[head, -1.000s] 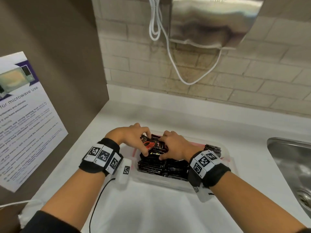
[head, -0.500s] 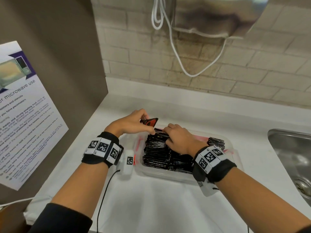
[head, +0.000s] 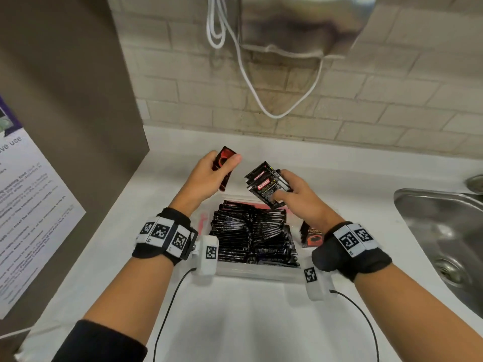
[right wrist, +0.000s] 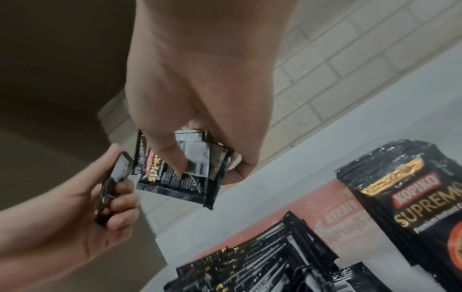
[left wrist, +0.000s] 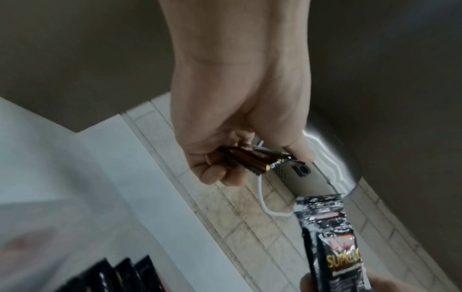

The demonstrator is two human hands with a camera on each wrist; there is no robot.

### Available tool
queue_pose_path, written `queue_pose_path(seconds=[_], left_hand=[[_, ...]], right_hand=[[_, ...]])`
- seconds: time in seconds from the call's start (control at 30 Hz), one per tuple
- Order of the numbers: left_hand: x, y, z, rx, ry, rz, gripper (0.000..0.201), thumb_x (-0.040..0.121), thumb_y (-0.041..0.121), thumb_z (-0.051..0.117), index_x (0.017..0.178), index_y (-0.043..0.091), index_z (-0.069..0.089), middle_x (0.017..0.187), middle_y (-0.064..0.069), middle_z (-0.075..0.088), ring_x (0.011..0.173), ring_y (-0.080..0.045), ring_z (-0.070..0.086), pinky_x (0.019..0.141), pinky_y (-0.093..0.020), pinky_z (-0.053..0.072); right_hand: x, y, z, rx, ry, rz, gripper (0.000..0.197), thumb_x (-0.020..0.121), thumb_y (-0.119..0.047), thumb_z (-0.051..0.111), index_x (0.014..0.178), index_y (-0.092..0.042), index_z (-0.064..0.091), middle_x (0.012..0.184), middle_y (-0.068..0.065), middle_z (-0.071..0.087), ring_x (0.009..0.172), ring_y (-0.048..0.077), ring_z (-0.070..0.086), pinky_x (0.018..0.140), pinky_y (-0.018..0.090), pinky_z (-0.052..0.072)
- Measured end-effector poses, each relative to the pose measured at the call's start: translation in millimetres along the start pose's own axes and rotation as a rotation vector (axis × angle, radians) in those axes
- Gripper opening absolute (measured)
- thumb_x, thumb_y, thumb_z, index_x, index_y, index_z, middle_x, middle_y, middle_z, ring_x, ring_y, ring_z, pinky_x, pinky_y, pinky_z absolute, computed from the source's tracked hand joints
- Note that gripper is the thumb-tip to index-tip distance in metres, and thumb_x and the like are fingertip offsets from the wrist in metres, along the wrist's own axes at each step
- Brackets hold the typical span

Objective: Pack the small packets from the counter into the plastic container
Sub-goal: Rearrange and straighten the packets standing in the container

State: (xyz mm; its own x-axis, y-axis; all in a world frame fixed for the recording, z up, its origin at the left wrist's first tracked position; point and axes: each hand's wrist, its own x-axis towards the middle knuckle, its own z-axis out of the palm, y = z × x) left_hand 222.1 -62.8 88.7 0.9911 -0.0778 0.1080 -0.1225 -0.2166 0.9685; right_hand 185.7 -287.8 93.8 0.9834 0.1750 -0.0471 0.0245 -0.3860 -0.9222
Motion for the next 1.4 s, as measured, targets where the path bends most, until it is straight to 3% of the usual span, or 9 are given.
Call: queue_pose_path(seconds=[0.17, 0.3, 0.47, 0.63, 0.77, 0.83, 1.0, 1.17, 1.4], left_hand=[[1, 14, 25, -0.237, -0.034, -0.037, 0.017, 0.102, 0.029, 0.053, 0.092, 0.015, 0.052, 0.063, 0.007, 0.061, 0.052, -0.017, 0.057, 0.047, -0.032, 0.038], [-5, 31, 47, -0.401, -0.185, -0.049, 0.018, 0.095, 0.002, 0.039, 0.087, 0.015, 0.048, 0.072, 0.000, 0.053, 0.061, -0.015, 0.048, 0.055, -0.033, 0.032], [-13, 52, 73, -0.470, -0.402, 0.013, 0.015, 0.085, 0.004, 0.045, 0.091, 0.012, 0.056, 0.075, -0.001, 0.058, 0.067, -0.015, 0.052, 0.062, -0.031, 0.041], [-11, 54, 86, -0.526, -0.327, -0.046, 0.026, 0.071, 0.003, 0.057, 0.093, 0.014, 0.067, 0.088, -0.002, 0.070, 0.089, -0.019, 0.065, 0.079, -0.032, 0.053], [-9, 47, 81, -0.733, -0.250, -0.124, 0.019, 0.067, -0.006, 0.048, 0.071, 0.013, 0.048, 0.089, -0.022, 0.065, 0.092, -0.042, 0.070, 0.080, -0.042, 0.059], [-9, 46, 83, -0.743, -0.223, -0.134, 0.025, 0.069, -0.012, 0.042, 0.071, 0.013, 0.041, 0.087, -0.025, 0.057, 0.090, -0.046, 0.071, 0.076, -0.040, 0.061], [-13, 53, 95, -0.561, -0.221, -0.099, 0.029, 0.072, -0.008, 0.056, 0.092, 0.012, 0.057, 0.087, -0.018, 0.062, 0.065, -0.026, 0.058, 0.060, -0.031, 0.051], [-16, 53, 101, -0.328, -0.481, 0.066, 0.060, 0.076, 0.005, 0.076, 0.132, 0.019, 0.058, 0.118, -0.006, 0.066, 0.091, -0.025, 0.062, 0.084, -0.033, 0.054], [-14, 53, 109, -0.255, -0.371, 0.076, 0.043, 0.078, 0.011, 0.083, 0.117, 0.022, 0.068, 0.097, 0.008, 0.074, 0.088, -0.007, 0.069, 0.073, -0.020, 0.050]], right_hand=[[-14, -9, -16, 0.396, 0.062, 0.060, 0.038, 0.086, 0.013, 0.036, 0.116, 0.007, 0.057, 0.098, 0.016, 0.062, 0.085, 0.023, 0.058, 0.074, 0.035, 0.048], [-24, -13, -28, 0.633, 0.071, 0.105, 0.036, 0.085, 0.014, 0.031, 0.111, -0.001, 0.052, 0.084, 0.012, 0.054, 0.070, 0.021, 0.050, 0.059, 0.032, 0.041], [-35, -11, -37, 0.733, 0.040, 0.105, 0.032, 0.086, 0.012, 0.030, 0.098, -0.006, 0.054, 0.079, 0.008, 0.059, 0.062, 0.016, 0.055, 0.054, 0.028, 0.044], [-36, -4, -46, 0.764, 0.032, 0.100, 0.042, 0.088, 0.011, 0.035, 0.124, -0.005, 0.051, 0.104, 0.018, 0.060, 0.083, 0.027, 0.060, 0.067, 0.040, 0.048], [-38, 5, -54, 0.772, 0.070, 0.086, 0.044, 0.091, 0.012, 0.037, 0.133, 0.003, 0.048, 0.111, 0.019, 0.062, 0.099, 0.030, 0.059, 0.083, 0.042, 0.049], [-39, 7, -55, 0.783, 0.056, 0.092, 0.044, 0.091, 0.012, 0.035, 0.132, 0.003, 0.049, 0.108, 0.019, 0.061, 0.094, 0.028, 0.061, 0.075, 0.038, 0.053], [-39, 8, -51, 0.854, -0.055, 0.173, 0.025, 0.096, 0.001, 0.028, 0.114, -0.011, 0.040, 0.074, 0.008, 0.044, 0.055, 0.016, 0.041, 0.050, 0.025, 0.037], [-39, 8, -46, 0.933, -0.317, 0.221, 0.037, 0.102, -0.025, 0.029, 0.084, -0.011, 0.058, 0.069, 0.004, 0.040, 0.053, 0.012, 0.033, 0.055, 0.027, 0.017], [-37, 12, -45, 1.039, -0.288, 0.259, 0.026, 0.096, -0.022, 0.036, 0.102, -0.006, 0.056, 0.086, 0.010, 0.053, 0.056, 0.018, 0.046, 0.053, 0.026, 0.031]])
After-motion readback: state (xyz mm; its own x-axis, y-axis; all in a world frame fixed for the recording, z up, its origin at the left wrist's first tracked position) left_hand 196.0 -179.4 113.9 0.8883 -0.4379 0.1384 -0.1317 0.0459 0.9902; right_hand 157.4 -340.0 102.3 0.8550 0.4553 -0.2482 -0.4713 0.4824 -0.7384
